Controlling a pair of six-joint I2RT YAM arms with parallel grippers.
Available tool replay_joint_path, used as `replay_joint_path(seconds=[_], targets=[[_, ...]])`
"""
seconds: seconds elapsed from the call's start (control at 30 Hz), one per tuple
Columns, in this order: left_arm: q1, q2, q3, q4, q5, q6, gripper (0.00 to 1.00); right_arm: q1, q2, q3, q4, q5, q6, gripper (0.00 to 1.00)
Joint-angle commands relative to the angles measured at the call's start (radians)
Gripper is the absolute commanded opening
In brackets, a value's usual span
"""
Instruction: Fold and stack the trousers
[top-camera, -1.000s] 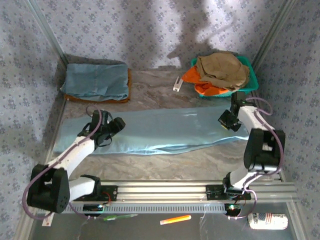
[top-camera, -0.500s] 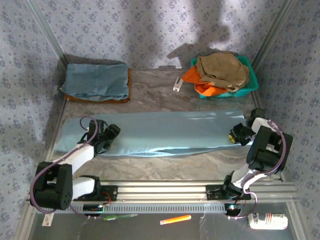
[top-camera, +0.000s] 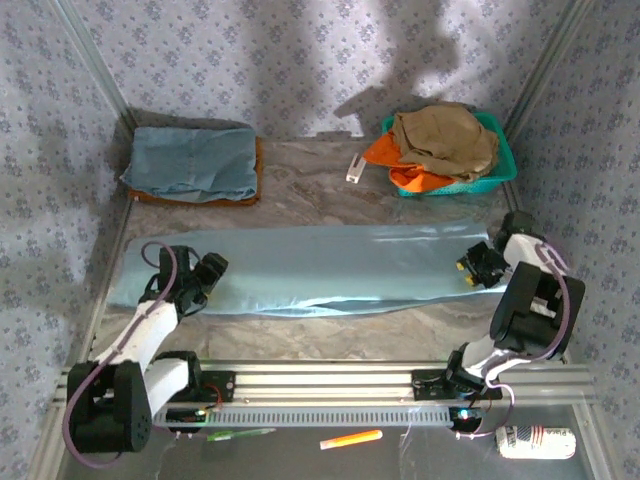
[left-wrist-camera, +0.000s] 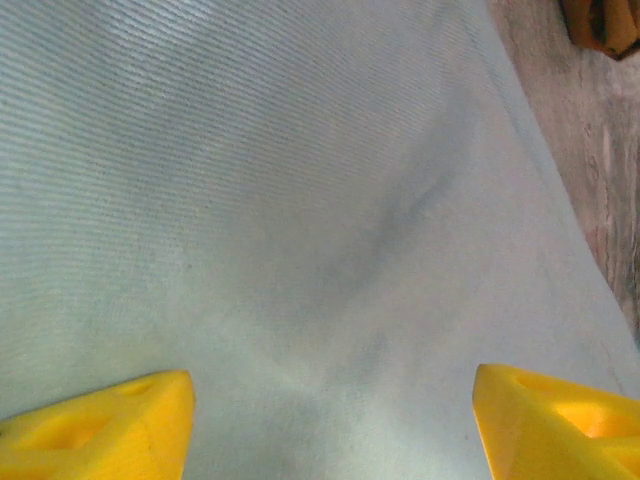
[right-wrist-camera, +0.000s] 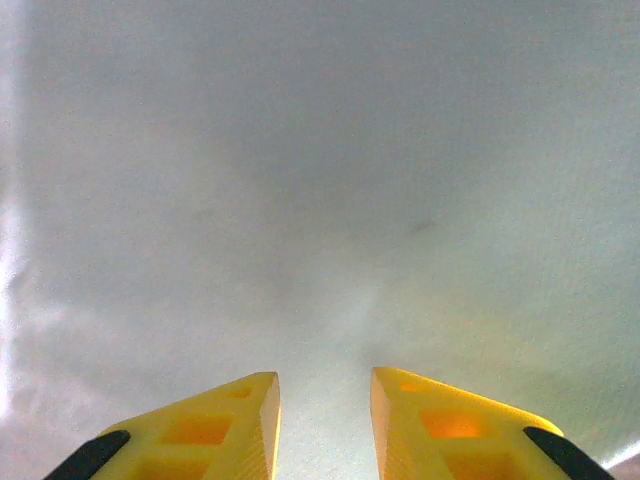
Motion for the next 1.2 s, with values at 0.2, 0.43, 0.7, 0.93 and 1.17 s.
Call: replay_joint_path(seconds=[0.2,0.43,0.7,0.93,1.17], targets=[[-0.179,-0.054,0.215,-0.206,-0.039,0.106,0.74,0.341,0.036,0.178,-0.123,0.075,-0.123,0.33],[-0.561,0.267,0.313,-0.045,-0.194,-0.036,0.73,0.548,0.156,0.14,-0.037,0.111,-0.121,0.43],[-0.672,0.452,0.305,0.029,-0.247,-0.156,0.73,0.598,0.197,0.007,0.087,0.04,-0.034,0.39],[-0.61,0.385,0.157,0.024,-0.274,-0.14,0.74,0.59,0.149,-0.074,0.113,0.036,-0.013,0.41],[-0.573,0.282,0.075,0.008,-0.285,-0.066,0.74,0.526,0.096,-0.082,0.068,0.041,-0.045,0.43]])
